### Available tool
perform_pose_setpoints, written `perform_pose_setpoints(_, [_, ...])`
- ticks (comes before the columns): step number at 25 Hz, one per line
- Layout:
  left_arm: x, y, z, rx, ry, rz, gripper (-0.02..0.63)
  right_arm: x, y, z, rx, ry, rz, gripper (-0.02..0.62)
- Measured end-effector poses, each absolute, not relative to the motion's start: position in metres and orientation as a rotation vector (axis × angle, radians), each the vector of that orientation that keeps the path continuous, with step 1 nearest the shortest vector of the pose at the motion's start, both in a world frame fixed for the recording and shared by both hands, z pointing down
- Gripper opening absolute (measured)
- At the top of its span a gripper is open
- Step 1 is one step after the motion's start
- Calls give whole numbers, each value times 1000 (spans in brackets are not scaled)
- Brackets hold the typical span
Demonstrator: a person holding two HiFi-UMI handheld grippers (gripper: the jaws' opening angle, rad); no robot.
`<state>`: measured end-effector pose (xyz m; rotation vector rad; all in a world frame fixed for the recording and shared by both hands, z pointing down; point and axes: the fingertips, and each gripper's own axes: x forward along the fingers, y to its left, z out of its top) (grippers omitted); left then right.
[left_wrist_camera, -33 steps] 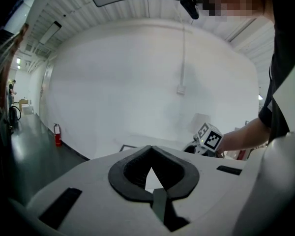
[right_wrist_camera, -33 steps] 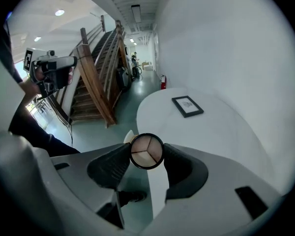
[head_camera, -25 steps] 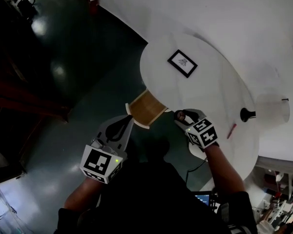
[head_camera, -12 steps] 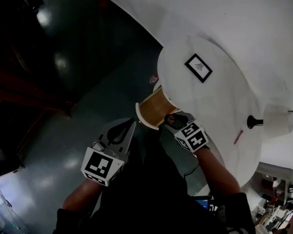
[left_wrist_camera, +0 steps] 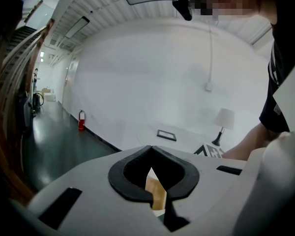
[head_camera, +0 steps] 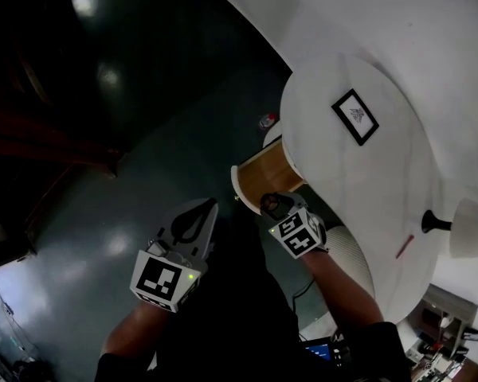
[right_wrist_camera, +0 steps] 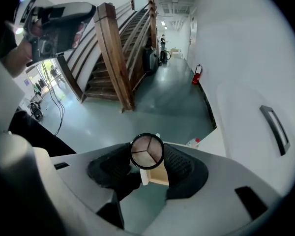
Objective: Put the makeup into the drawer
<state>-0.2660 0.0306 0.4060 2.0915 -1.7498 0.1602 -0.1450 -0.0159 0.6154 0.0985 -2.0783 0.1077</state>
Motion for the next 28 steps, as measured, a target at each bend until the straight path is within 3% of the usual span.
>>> perform_pose_setpoints(28, [-251,8,633,1974,-1582,305,11,-151,-69,931,-54,-1839,39,218])
